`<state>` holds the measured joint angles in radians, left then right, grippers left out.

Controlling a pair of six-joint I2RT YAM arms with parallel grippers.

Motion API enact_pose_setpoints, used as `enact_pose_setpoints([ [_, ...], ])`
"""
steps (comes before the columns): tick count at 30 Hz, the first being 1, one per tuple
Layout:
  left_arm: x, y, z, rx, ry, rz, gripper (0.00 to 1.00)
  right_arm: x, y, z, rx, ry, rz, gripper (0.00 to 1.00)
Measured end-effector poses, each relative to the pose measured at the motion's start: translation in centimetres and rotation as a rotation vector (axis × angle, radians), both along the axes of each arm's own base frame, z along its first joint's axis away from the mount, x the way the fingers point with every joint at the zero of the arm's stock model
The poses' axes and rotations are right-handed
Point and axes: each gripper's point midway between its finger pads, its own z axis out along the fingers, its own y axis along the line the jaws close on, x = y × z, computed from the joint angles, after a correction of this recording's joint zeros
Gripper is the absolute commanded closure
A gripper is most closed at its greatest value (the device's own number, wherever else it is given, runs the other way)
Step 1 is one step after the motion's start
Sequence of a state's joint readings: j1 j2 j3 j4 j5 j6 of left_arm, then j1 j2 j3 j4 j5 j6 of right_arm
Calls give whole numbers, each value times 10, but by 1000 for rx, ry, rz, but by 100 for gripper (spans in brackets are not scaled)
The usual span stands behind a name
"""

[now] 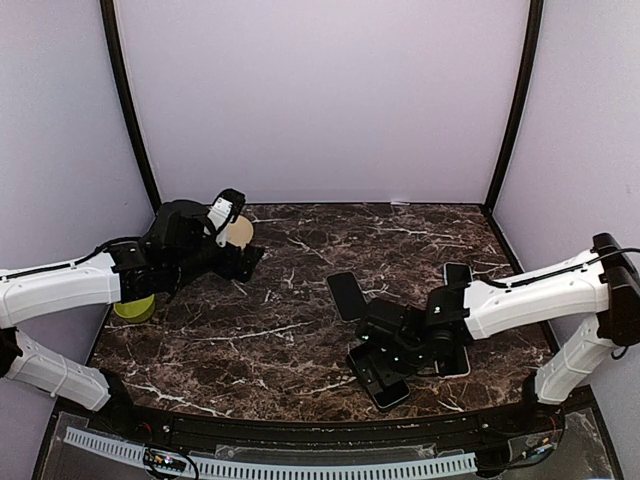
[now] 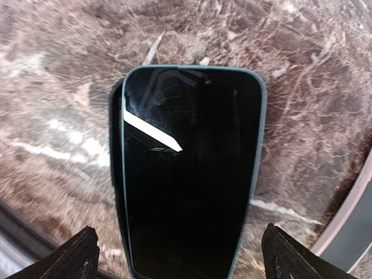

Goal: Put the phone into the phone case
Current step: Install the phone into the phone case, then adjust the phone with the phone case.

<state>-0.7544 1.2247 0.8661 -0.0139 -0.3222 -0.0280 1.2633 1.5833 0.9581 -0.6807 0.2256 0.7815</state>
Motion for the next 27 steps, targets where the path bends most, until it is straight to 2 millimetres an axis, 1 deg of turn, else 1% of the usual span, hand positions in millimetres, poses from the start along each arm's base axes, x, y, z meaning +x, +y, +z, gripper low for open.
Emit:
enact_pose_setpoints([
  [1, 0, -1, 0, 2, -3, -9, 1, 1, -1, 6, 19, 12, 0, 14],
  [2, -1, -3, 0, 6, -4, -21, 1, 2, -2, 12, 35, 13, 2, 24],
  [4, -2, -7, -3, 10, -2, -47, 5, 7, -7, 24, 86, 13, -15, 45],
  [5, -2, -10, -4, 13, 1, -66, 9, 9, -11, 27, 105, 14, -26, 53],
  [7, -6, -20, -10, 24, 12, -119, 14, 9, -21, 27, 125, 25, -50, 64],
  [9, -13, -32, -16, 35, 24, -179, 18, 6, -31, 19, 124, 45, -64, 68],
  [10, -19, -41, -20, 52, 27, -222, 18, 4, -35, 12, 119, 57, -71, 70],
  [12, -38, -65, -30, 80, 40, -316, 21, -4, -42, -1, 107, 89, -69, 75],
  [15, -78, -106, -57, 152, 94, -483, 22, -14, -50, -16, 100, 130, -65, 85],
  [17, -100, -127, -74, 189, 144, -563, 23, -16, -44, -16, 134, 139, -50, 91],
  [18, -106, -133, -82, 203, 169, -586, 23, -16, -42, -16, 144, 141, -49, 93],
  [21, -112, -138, -94, 208, 218, -598, 24, -17, -42, -20, 146, 146, -52, 98],
  [27, -111, -138, -92, 181, 238, -578, 24, -17, -44, -23, 128, 137, -54, 99],
])
